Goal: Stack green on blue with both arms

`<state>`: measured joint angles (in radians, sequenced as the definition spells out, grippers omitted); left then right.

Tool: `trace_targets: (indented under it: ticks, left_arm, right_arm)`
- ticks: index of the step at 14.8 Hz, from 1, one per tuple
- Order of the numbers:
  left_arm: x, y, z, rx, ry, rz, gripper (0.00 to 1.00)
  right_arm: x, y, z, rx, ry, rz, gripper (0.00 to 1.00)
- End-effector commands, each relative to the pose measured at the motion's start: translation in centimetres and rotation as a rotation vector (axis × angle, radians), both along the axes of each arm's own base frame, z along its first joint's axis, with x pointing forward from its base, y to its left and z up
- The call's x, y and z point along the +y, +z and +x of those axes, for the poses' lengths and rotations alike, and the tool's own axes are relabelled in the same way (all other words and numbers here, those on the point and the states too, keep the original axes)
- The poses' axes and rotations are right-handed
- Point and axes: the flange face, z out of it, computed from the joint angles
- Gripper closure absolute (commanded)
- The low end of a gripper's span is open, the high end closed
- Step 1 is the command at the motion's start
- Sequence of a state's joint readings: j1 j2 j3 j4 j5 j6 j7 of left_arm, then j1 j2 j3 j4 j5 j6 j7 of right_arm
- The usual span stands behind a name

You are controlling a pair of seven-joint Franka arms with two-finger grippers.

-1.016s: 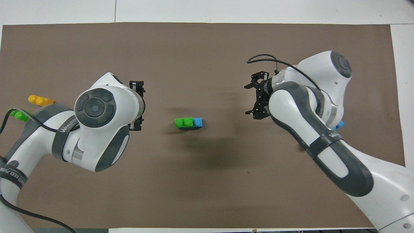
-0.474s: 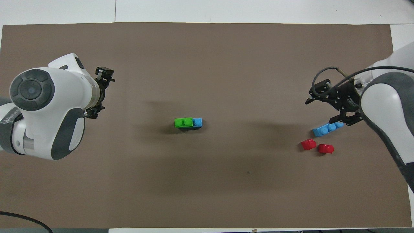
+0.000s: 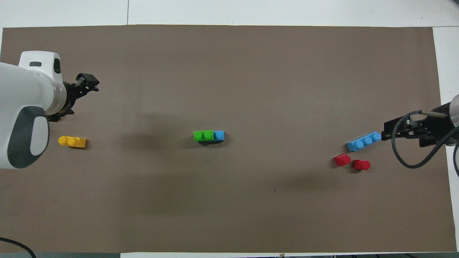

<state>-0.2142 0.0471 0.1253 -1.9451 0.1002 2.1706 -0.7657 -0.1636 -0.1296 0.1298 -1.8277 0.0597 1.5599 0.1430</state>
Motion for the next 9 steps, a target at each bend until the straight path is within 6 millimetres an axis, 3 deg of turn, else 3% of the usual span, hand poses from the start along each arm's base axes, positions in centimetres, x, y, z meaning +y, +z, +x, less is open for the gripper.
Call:
trace_targets:
  ticks: [1, 4, 6, 9]
  left_arm:
    - [2.8, 2.9, 0.3, 0.063, -0.182, -0.009, 0.00]
    - [4.7, 6.0, 0.1, 0.121, -0.383, -0.008, 0.00]
    - [4.9, 8.1, -0.3, 0.159, -0.493, -0.002, 0.00]
    - [4.7, 9.6, -1.1, 0.221, -0.607, -0.008, 0.00]
  right_arm:
    - [-1.0, 2.6, 0.2, 0.006, 0.036, -0.051, 0.00]
    - [-1.6, 2.7, 1.9, 0.000, 0.033, -0.039, 0.00]
    - [-1.4, 2.3, 2.3, -0.005, 0.026, -0.030, 0.00]
    - [-1.6, 2.5, 2.6, -0.029, 0.021, -0.030, 0.00]
